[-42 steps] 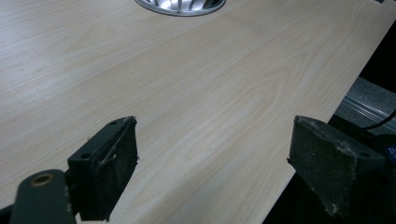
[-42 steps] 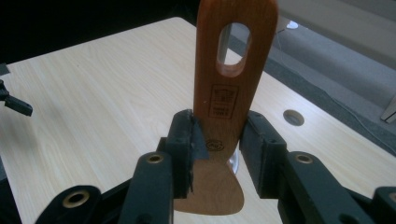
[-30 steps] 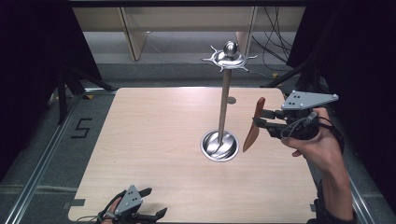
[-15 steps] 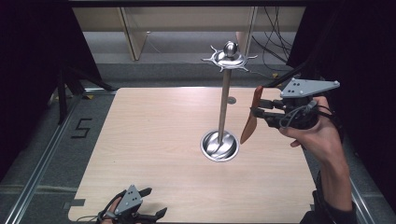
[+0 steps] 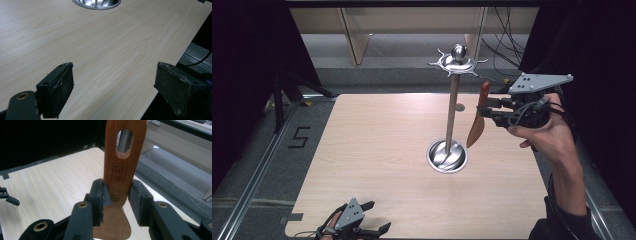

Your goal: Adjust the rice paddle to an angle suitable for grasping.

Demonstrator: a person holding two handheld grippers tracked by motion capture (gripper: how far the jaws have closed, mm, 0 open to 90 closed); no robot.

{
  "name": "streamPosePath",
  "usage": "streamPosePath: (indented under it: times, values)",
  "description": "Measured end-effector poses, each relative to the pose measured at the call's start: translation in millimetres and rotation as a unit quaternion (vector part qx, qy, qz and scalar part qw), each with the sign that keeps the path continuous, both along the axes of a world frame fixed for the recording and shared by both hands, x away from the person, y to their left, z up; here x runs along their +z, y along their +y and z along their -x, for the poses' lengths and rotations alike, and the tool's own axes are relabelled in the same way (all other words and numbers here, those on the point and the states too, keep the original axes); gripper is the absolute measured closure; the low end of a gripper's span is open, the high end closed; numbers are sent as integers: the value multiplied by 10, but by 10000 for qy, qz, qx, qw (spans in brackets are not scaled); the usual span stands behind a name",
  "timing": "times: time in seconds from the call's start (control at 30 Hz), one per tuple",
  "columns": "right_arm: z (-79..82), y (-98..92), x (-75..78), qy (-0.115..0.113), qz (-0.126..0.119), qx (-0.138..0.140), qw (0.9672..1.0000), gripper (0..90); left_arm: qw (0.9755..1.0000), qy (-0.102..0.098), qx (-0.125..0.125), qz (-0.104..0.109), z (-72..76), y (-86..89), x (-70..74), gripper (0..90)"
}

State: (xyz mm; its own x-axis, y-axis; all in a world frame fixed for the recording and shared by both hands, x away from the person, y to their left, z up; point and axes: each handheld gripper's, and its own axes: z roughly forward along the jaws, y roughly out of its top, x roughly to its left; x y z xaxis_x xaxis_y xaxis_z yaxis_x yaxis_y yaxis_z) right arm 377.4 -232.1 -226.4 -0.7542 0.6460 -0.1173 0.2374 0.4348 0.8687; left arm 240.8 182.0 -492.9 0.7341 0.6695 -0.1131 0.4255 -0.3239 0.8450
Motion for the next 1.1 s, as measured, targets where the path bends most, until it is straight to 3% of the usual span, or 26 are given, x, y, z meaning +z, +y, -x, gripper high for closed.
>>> streamPosePath:
  times: [0.07, 0.13, 0.2, 0.23, 0.33, 0.37, 0.43, 0.47, 0.57, 0.6, 0.7, 0.77, 0.87, 0.97, 1.1]
  values:
    - [-8, 19, 8, -46, -25, -56, 10000, 663, 9999, 96, 110, 87, 12, -11, -3, 148]
    - [-11, 16, 31, 27, -5, -33, 10000, 663, 10000, 54, 46, 37, 9, -6, -1, 149]
    - [-25, 13, 49, -58, 31, -64, 10000, 663, 10000, -4, -1, 1, -2, -1, 0, 149]
    - [-27, 17, 57, -3, -5, -42, 10000, 663, 9998, 103, 111, 93, 12, -13, -5, 149]
    - [-42, 27, 73, -84, -78, -84, 9999, 663, 10000, 32, 28, 17, 5, -6, -3, 148]
    - [-45, 23, 85, 2, -51, -49, 10000, 663, 10000, -3, 0, -2, -2, -3, -3, 148]
    - [-57, 23, 97, -2, -86, -25, 10000, 663, 9999, 93, 85, 67, 10, -13, -5, 148]
    - [-55, 24, 105, 78, -109, -57, 9999, 663, 10000, 1, 10, 42, 1, -11, -4, 149]
    - [-74, 26, 126, 46, -101, -64, 9999, 663, 10000, 4, 18, 41, 1, -13, -3, 148]
    - [-86, 41, 130, -63, -134, -127, 9998, 663, 10000, -3, 0, -8, -2, -4, -1, 148]
    - [-92, 52, 147, 52, -97, -76, 9999, 663, 10000, 3, 8, -17, -1, -3, -2, 148]
    - [-125, 57, 171, -45, -81, -67, 9999, 663, 10000, 16, 6, 30, 2, -12, -3, 149]
    - [-126, 66, 182, 46, -141, -54, 9999, 663, 10000, 7, 6, 34, 3, -12, -5, 149]
    - [-155, 89, 180, -57, -190, -90, 9998, 663, 10000, 0, -7, -6, 0, -4, 0, 148]
    - [-177, 96, 190, 25, -77, -73, 9999, 663, 10000, 2, 12, 44, 1, -12, -3, 149]
